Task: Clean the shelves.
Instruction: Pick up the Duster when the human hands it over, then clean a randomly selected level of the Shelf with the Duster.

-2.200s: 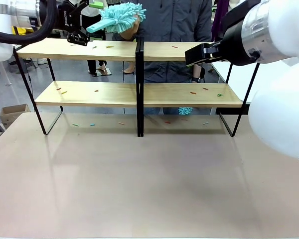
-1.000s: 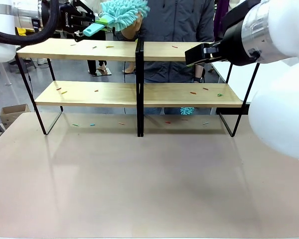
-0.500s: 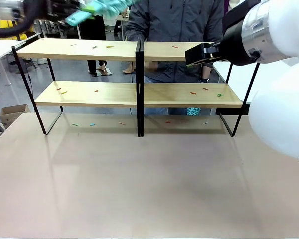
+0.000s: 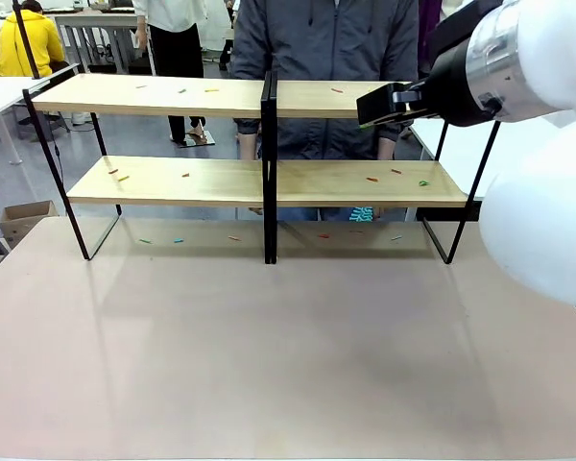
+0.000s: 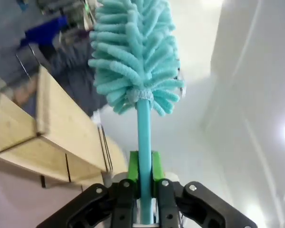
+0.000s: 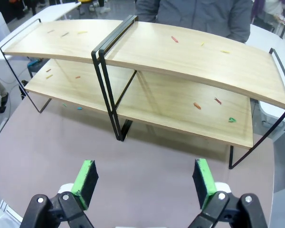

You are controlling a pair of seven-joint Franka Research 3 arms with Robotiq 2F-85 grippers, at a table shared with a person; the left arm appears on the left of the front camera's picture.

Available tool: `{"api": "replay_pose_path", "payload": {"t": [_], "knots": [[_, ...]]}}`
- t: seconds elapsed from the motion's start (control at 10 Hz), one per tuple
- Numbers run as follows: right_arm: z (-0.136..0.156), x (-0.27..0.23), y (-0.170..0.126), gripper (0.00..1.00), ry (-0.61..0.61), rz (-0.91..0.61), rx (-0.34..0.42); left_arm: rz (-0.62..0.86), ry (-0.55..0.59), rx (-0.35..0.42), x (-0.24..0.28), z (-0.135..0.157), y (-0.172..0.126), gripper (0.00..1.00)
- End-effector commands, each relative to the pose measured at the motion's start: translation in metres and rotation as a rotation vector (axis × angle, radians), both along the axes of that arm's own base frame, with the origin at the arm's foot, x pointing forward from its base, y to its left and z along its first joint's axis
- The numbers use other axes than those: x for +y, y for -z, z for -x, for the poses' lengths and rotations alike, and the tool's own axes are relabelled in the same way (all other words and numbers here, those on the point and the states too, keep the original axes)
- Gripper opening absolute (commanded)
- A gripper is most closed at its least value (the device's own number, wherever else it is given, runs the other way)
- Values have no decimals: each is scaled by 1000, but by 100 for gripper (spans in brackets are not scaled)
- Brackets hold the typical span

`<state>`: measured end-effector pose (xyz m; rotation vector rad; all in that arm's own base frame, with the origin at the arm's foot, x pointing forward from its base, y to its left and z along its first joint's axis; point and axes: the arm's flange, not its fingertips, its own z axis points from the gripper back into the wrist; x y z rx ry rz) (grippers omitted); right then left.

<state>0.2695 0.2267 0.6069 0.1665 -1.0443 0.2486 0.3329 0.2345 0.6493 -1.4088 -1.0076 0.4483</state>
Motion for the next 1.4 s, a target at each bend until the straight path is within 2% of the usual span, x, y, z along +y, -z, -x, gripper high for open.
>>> {"api": "replay_pose_path", "payload": {"t": [0.0, 0.1, 1.1, 1.2, 1.3], "knots": [[0, 0, 0, 100, 0, 0, -1, 272, -182, 127, 23, -2, 42, 0], [0, 0, 0, 100, 0, 0, -1, 0, 0, 0, 0, 0, 0, 0], [0, 0, 0, 100, 0, 0, -1, 0, 0, 0, 0, 0, 0, 0], [0, 0, 0, 100, 0, 0, -1, 8, -10, 31, 1, -2, 1, 13], [0, 0, 0, 100, 0, 0, -1, -33, 369, -48, -24, 23, -15, 13]]}}
